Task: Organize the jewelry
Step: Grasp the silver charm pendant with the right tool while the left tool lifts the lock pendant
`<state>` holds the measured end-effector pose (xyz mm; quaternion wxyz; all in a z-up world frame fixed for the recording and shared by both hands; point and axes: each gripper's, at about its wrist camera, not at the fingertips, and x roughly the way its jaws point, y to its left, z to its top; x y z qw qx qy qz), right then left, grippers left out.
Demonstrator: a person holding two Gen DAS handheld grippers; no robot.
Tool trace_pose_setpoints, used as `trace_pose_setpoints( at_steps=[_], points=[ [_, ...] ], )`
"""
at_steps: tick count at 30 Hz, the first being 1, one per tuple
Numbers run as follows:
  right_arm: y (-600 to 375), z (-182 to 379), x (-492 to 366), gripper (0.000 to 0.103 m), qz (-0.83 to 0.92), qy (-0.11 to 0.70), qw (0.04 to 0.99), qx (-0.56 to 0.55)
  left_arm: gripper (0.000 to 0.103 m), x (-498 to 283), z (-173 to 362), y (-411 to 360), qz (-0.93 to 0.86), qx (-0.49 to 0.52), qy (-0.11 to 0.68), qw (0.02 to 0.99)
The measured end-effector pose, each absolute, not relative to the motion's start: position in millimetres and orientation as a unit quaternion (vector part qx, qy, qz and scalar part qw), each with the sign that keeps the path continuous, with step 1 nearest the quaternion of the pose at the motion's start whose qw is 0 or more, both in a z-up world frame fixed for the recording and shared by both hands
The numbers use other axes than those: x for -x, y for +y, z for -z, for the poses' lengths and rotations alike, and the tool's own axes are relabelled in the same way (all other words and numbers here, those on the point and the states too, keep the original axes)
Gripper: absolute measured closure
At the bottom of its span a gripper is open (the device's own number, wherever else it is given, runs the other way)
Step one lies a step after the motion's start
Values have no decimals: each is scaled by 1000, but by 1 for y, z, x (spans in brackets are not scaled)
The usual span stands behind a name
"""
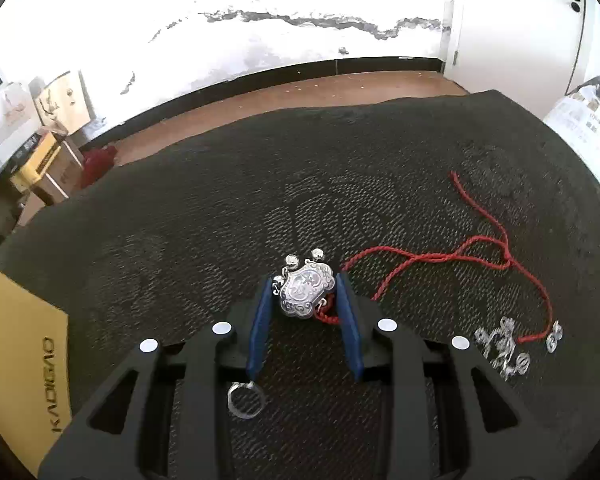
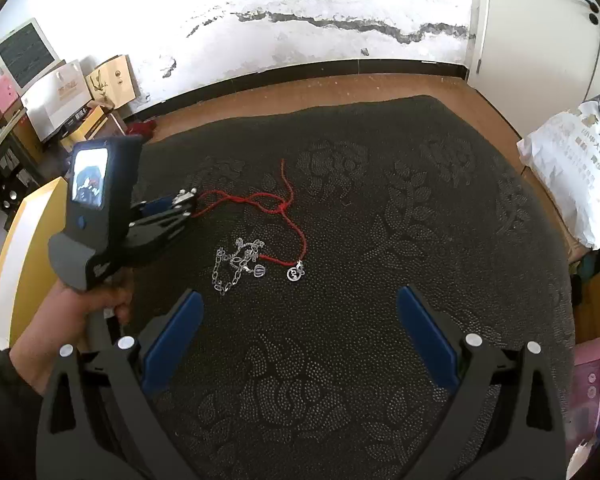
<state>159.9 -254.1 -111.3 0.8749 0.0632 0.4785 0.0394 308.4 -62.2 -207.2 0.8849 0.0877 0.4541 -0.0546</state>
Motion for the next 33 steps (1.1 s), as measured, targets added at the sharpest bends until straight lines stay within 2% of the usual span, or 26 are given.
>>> trace_pose_setpoints(
  at_steps=[18, 21, 27, 28, 33],
  points=[
    [-222, 159, -182, 8, -66, 525, 849, -10, 72, -230, 51, -17, 68, -7, 406, 911],
    [-221, 170, -189, 9, -56, 528, 847, 25, 72, -220, 40, -15, 81, -11, 400, 913],
    [-242, 195, -204, 9, -43, 547, 835, 25, 72, -217, 35, -7, 98, 2, 402, 911],
    [-242, 200, -206, 13, -43, 552, 832, 29, 72, -217, 36, -6, 101, 2, 403, 910],
    [-244, 204, -212, 15, -60, 521, 851, 27, 72, -217, 43, -7, 105, -4, 412, 905]
  ],
)
